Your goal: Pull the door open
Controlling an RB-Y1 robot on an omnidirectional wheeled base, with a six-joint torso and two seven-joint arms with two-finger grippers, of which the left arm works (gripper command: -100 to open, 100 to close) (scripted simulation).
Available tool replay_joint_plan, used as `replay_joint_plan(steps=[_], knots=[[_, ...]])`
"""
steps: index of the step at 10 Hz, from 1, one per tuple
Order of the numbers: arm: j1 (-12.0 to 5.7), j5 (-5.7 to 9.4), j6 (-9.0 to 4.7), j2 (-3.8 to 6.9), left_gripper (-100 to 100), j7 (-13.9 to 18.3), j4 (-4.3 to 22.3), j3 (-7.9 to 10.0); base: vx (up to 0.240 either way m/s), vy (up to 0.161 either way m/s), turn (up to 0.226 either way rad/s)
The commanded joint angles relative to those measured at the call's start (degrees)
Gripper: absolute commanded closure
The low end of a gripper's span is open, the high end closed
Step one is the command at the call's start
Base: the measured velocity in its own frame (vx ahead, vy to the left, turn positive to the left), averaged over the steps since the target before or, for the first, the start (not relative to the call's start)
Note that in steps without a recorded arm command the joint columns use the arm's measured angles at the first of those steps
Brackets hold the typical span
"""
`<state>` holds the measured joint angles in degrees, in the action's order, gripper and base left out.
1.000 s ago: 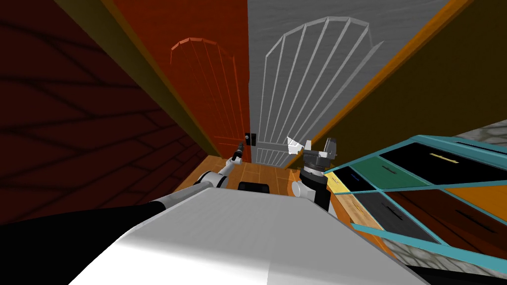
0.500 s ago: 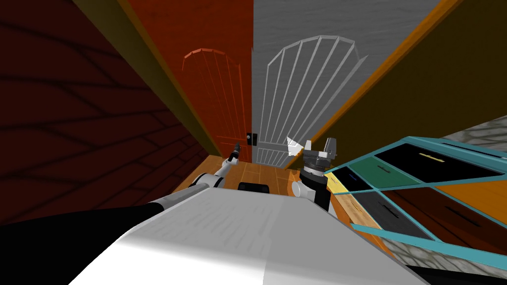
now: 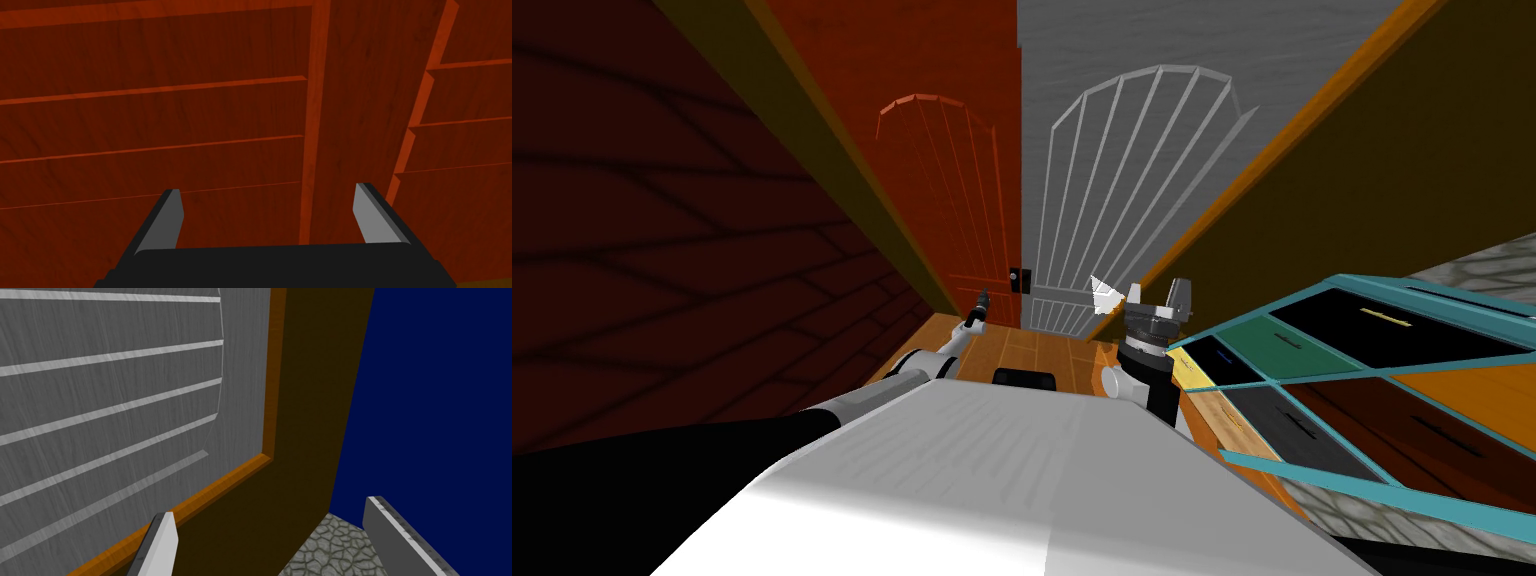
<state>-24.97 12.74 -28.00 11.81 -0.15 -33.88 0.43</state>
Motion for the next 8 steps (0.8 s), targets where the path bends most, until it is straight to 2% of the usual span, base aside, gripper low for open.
replay_joint_plan(steps=[1,2,3,4,6,7,8], knots=[[1.10,0.40,0.27,1.98,-100,0.67,-0.17,0.64,0.010,-0.013,-0.042],[1.10,0.40,0.27,1.98,-100,0.67,-0.17,0.64,0.012,-0.012,-0.010],[1.55,0.66,0.16,3.47,-100,1.47,0.17,0.96,0.024,-0.018,-0.041],[1.68,0.75,0.12,3.95,-100,1.74,0.27,1.06,0.029,-0.023,-0.042],[2.11,1.10,-0.07,5.96,-100,3.02,0.65,1.33,0.054,-0.023,-0.064],[2.11,1.10,-0.07,5.96,-100,3.02,0.65,1.33,0.062,-0.030,-0.045],[2.12,1.30,-0.28,7.25,-100,4.17,0.78,1.26,0.138,-0.040,-0.154]])
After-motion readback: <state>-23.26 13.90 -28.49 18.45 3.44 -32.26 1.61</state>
